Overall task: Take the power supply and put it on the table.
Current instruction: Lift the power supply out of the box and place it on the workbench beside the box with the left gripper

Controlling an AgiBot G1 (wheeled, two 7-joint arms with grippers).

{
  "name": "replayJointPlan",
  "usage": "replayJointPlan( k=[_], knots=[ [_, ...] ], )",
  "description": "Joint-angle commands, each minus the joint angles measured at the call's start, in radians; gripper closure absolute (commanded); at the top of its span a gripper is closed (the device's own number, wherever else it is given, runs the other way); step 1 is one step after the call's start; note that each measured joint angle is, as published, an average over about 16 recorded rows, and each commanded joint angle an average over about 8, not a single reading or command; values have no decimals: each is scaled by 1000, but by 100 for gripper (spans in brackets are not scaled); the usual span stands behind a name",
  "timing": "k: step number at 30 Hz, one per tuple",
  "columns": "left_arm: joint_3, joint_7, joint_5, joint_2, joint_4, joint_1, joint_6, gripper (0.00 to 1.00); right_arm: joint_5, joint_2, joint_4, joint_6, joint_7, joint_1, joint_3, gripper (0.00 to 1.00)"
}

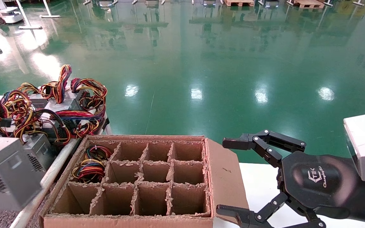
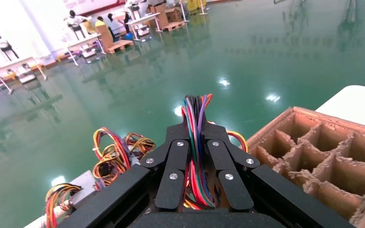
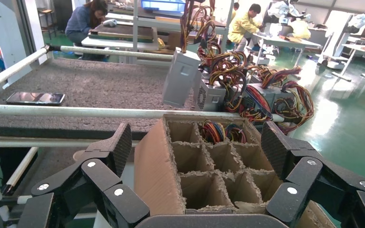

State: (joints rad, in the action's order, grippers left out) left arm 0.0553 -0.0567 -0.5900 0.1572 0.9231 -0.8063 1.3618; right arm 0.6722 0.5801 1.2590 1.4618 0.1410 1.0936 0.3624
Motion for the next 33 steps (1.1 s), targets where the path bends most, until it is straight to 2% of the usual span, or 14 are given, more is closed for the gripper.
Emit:
replayJointPlan(
  k=[1,17,33],
  knots=[
    [15,20,9,3,-13,25,2,100,0,0,0,0,0,0,0,0],
    [46,112,-50,40,7,137,-126,100,0,0,0,0,0,0,0,0],
    [-12,137,-113,99,29,94,-183,100,0,0,0,0,0,0,0,0]
  ],
)
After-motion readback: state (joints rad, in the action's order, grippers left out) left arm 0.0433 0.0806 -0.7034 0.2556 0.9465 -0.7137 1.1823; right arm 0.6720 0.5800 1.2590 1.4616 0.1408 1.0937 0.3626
